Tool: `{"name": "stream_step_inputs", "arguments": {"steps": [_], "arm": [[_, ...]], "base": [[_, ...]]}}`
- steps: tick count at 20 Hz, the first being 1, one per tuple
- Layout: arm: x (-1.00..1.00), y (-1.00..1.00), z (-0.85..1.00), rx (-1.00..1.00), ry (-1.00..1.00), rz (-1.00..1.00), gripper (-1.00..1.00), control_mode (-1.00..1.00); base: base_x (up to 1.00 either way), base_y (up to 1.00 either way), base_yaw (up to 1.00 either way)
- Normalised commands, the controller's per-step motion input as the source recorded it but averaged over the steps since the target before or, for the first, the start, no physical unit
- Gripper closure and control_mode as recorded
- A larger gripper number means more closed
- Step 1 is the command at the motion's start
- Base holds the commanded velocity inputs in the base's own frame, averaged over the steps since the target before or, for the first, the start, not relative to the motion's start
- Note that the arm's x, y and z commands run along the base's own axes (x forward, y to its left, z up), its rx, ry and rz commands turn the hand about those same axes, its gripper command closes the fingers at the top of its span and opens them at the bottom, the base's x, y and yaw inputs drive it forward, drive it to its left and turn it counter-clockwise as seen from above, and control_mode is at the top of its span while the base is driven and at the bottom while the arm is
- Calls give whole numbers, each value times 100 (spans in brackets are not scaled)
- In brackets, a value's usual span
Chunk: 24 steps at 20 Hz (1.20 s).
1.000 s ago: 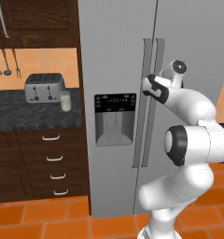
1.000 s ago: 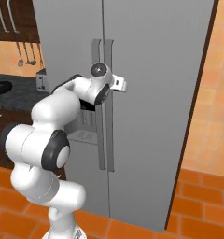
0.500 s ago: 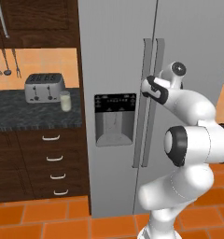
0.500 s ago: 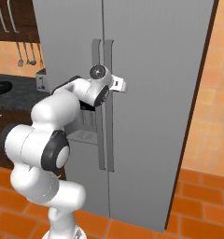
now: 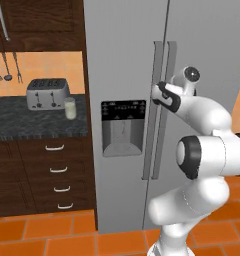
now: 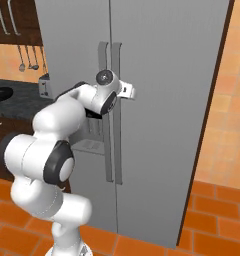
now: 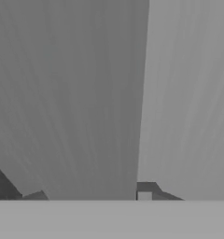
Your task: Grab a lemon wedge from the fridge and one ice cube from the ice bowl, and put them in the glass of lemonade.
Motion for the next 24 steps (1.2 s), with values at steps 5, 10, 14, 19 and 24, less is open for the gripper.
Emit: {"name": "stream_step_inputs", "arguments": {"steps": [5,10,14,19,24], "arm": [[-73,-21,11,2,0,-9,100,-100],[-98,-27,4,9,0,-15,100,-100],[-99,-16,0,11,0,-20,100,-100],[-93,-26,0,12,0,-26,100,-100],[-65,-9,0,5,1,-24,100,-100]], "base": [[0,0,0],[0,0,0],[0,0,0],[0,0,0],[0,0,0]]}}
